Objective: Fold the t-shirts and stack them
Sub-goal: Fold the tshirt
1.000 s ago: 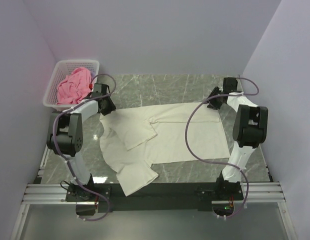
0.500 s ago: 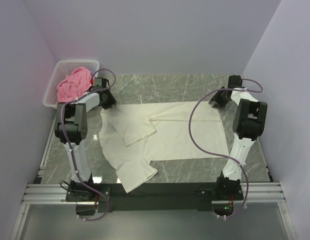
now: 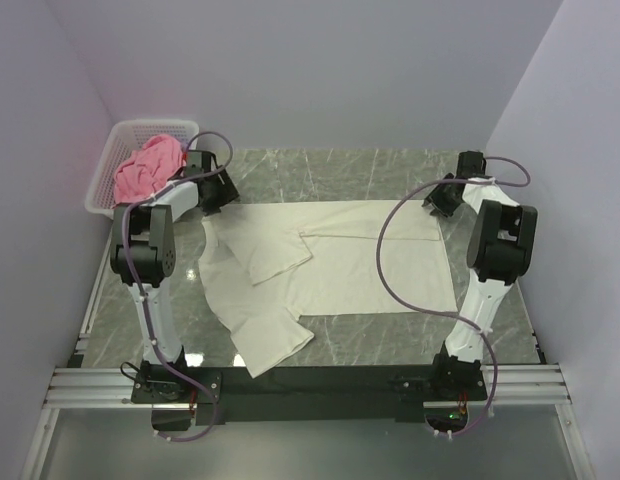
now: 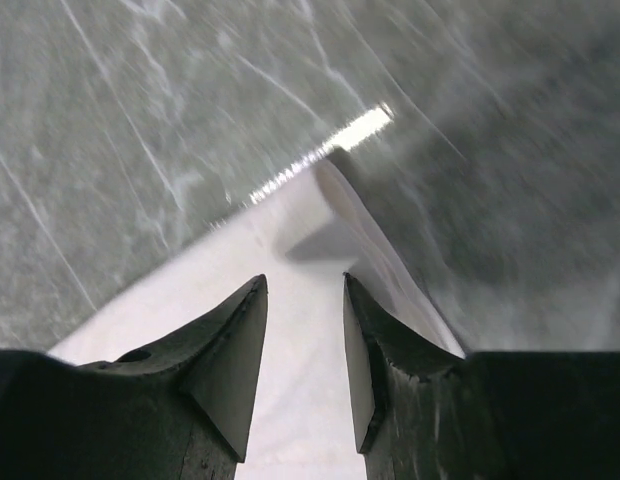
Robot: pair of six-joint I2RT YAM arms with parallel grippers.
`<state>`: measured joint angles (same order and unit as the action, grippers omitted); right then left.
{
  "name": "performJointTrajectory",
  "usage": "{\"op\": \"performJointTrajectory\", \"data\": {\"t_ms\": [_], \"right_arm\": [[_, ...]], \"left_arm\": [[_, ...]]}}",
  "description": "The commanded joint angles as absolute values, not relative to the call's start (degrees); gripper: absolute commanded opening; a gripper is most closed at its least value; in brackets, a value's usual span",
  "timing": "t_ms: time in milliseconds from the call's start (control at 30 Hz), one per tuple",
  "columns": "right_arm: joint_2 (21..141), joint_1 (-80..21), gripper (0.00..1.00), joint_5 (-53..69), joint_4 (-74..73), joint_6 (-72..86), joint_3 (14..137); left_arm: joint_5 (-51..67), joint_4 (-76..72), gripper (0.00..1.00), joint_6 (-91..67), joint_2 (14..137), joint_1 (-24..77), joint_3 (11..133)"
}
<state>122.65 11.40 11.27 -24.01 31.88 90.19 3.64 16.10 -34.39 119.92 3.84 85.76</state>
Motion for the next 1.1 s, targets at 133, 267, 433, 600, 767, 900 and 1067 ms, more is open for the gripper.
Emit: {"op": "performJointTrajectory", "data": {"t_ms": [133, 267, 433, 600, 767, 900, 1067], "right_arm": [[107.6, 10.7, 0.44, 4.7, -20.9, 31.5, 80.3], [106.4, 9.9, 0.41, 6.2, -21.3, 31.5, 75.2], [106.5, 9.5, 0.33, 6.7, -21.3, 32.3, 72.0], [108.6, 9.5, 0.31, 3.0, -21.7, 32.6, 71.2], [110.8, 9.4, 0.3, 0.1, -23.7, 32.4, 71.9], [111.5, 9.2, 0.3, -2.4, -24.6, 32.8, 72.2], [112.3, 8.3, 0.31, -4.5, -26.1, 34.0, 73.7]], "left_arm": [[1.2, 16.2, 0.75, -32.6, 107.8, 4.7, 82.1], [1.5, 15.3, 0.67, -33.3, 107.0, 5.2, 78.8], [2.4, 14.6, 0.56, -33.5, 110.0, 5.4, 77.5], [2.3, 14.6, 0.47, -33.7, 113.3, 5.4, 78.1], [0.7, 16.7, 0.46, -33.4, 117.3, 5.4, 80.9], [0.2, 17.7, 0.45, -33.2, 119.7, 5.1, 82.9], [0.2, 19.5, 0.48, -33.2, 123.0, 4.4, 86.1]]}}
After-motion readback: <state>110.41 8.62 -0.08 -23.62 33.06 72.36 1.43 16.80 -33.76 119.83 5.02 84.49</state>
